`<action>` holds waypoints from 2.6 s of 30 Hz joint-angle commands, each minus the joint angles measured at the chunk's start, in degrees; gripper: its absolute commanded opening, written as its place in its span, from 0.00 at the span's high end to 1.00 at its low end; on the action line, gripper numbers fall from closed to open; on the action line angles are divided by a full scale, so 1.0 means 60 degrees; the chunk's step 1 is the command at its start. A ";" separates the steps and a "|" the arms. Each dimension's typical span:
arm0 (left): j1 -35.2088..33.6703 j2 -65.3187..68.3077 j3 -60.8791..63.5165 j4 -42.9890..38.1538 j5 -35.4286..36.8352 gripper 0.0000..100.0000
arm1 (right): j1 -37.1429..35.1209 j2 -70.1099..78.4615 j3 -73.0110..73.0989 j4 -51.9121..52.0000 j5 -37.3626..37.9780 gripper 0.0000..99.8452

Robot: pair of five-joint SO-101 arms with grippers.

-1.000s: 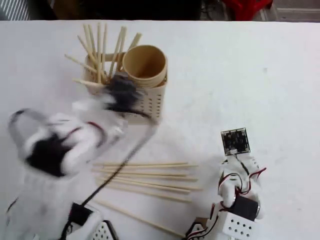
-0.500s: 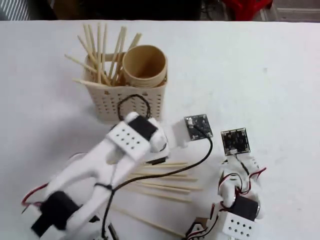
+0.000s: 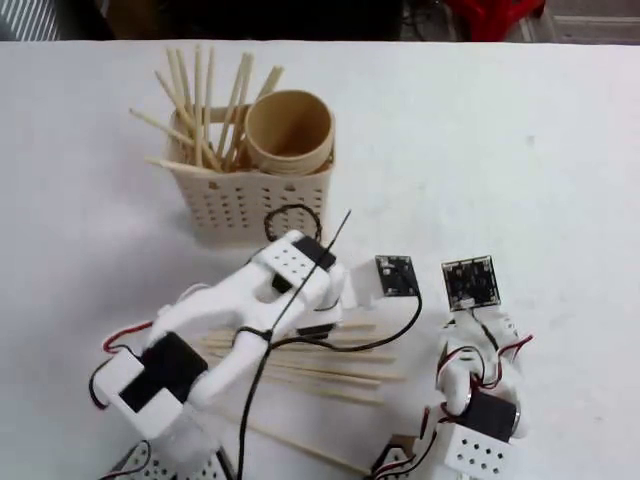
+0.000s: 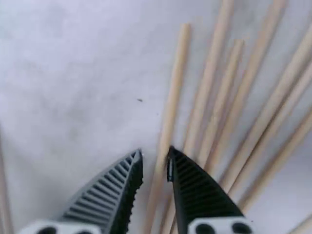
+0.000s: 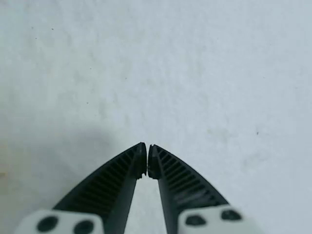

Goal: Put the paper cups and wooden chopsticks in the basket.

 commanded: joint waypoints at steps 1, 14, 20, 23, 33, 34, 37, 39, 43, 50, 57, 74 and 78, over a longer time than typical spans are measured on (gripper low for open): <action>0.0051 0.0256 -0.0264 -0.0425 -0.0029 0.89 | 0.0066 -0.0081 0.0059 0.0022 0.0029 0.98; 0.0051 0.0344 -0.0322 -0.0454 0.0440 0.98 | 0.0066 -0.0081 0.0059 0.0022 0.0029 0.98; -0.0081 0.0095 -0.0264 -0.0396 0.0440 0.98 | 0.0066 -0.0081 0.0059 0.0022 0.0029 0.98; -0.0403 -0.0769 -0.0015 -0.0381 0.0440 0.98 | 0.0066 -0.0081 0.0059 0.0022 0.0029 0.98; -0.0696 -0.5604 0.2286 -0.0571 0.0469 0.98 | 0.0066 -0.0081 0.0059 0.0022 0.0029 0.98; -0.0725 -0.6117 0.2520 -0.0689 0.0601 0.98 | 0.0066 -0.0081 0.0059 0.0022 0.0029 0.98; -0.0872 -0.7568 0.2989 -0.0791 0.0996 0.98 | 0.0066 -0.0081 0.0059 0.0022 0.0029 0.98; -0.1077 -0.8462 0.3077 -0.0791 0.1128 0.98 | 0.0066 -0.0081 0.0059 0.0022 0.0029 0.98; -0.1795 -1.0103 0.2989 -0.0850 0.1128 0.98 | 0.0066 -0.0081 0.0059 0.0022 0.0029 0.98; -0.2220 -1.2564 0.1744 -0.0703 0.1875 0.98 | 0.0066 -0.0081 0.0059 0.0022 0.0029 0.98; -0.2571 -1.3004 -0.0381 -0.1187 0.1934 0.98 | 0.0066 -0.0081 0.0059 0.0022 0.0029 0.98; -0.5106 -0.9429 -0.2344 -0.6066 0.5158 0.97 | 0.0066 -0.0081 0.0059 0.0022 0.0029 0.98; -0.5736 -0.8462 -0.2696 -0.6066 0.6813 0.97 | 0.0066 -0.0081 0.0059 0.0022 0.0029 0.98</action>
